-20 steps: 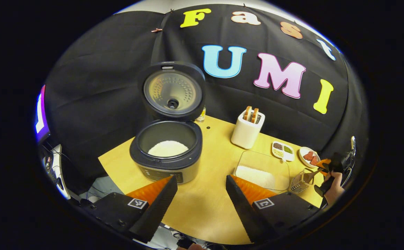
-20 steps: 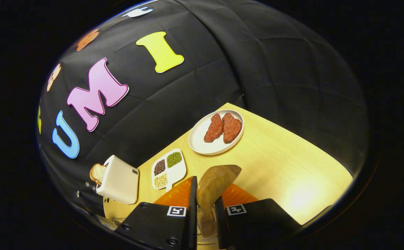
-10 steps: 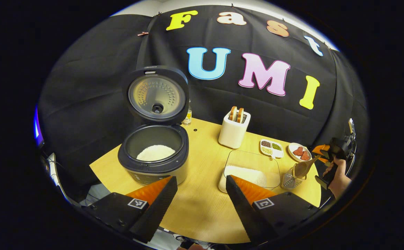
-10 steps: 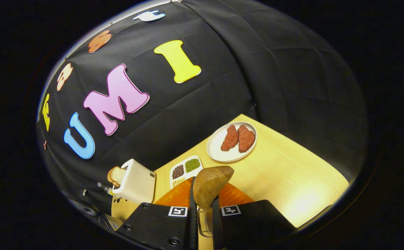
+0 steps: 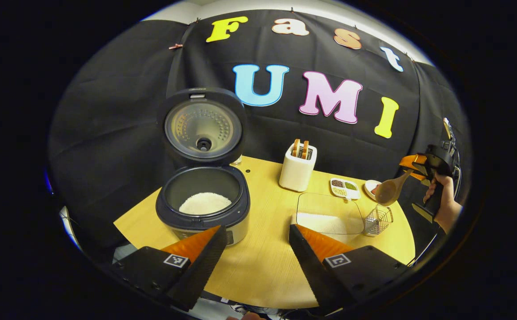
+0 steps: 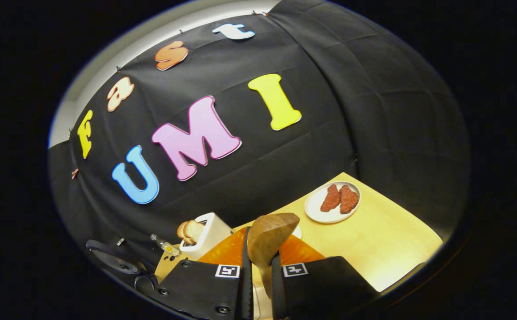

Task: Close the left gripper, press the button to open the rice cooker; take a wooden spoon from the chopstick holder with the right hand, scoop a spoonful of rice and pour it into the rice cooker, then put the wooden spoon back into the chopstick holder.

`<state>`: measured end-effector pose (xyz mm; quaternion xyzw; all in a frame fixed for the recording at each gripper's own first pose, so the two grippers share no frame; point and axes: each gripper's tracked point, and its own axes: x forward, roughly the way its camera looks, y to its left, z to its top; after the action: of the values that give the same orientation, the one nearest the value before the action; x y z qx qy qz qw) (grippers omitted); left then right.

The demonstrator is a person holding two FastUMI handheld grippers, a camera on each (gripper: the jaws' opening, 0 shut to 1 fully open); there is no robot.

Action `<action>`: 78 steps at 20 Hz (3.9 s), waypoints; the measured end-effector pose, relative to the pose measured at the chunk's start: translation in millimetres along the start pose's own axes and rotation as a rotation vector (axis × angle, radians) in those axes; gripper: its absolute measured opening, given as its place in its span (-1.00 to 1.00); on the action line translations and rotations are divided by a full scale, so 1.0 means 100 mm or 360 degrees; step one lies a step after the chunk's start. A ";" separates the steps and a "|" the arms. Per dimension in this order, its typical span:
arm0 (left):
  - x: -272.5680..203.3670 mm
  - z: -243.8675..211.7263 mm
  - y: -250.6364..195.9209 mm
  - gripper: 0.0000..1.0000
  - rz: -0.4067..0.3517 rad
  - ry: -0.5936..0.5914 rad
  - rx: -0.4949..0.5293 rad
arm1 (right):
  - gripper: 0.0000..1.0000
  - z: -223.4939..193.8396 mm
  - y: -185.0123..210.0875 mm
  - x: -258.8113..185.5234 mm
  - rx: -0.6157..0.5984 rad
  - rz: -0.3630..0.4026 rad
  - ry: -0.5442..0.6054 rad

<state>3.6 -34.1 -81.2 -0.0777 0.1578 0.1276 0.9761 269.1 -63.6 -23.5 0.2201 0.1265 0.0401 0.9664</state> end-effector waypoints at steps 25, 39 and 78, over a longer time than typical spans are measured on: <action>0.16 -0.43 1.09 0.92 0.0124 0.0111 -0.0180 | -0.59 -2.47 1.03 0.18 -0.0333 0.0119 0.0547; 0.12 -0.36 1.31 0.92 0.0129 0.0081 -0.0301 | -0.58 -2.46 1.18 0.30 0.0352 -0.0043 0.0765; -0.03 -0.17 1.94 0.84 0.0055 -0.0009 -0.0376 | -0.59 -1.89 3.39 -0.32 0.0763 0.0505 0.0768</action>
<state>-57.1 147.4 -118.4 -0.1892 0.1402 0.1624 0.9582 181.0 315.8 -33.4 0.4410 0.3208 0.2095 0.8116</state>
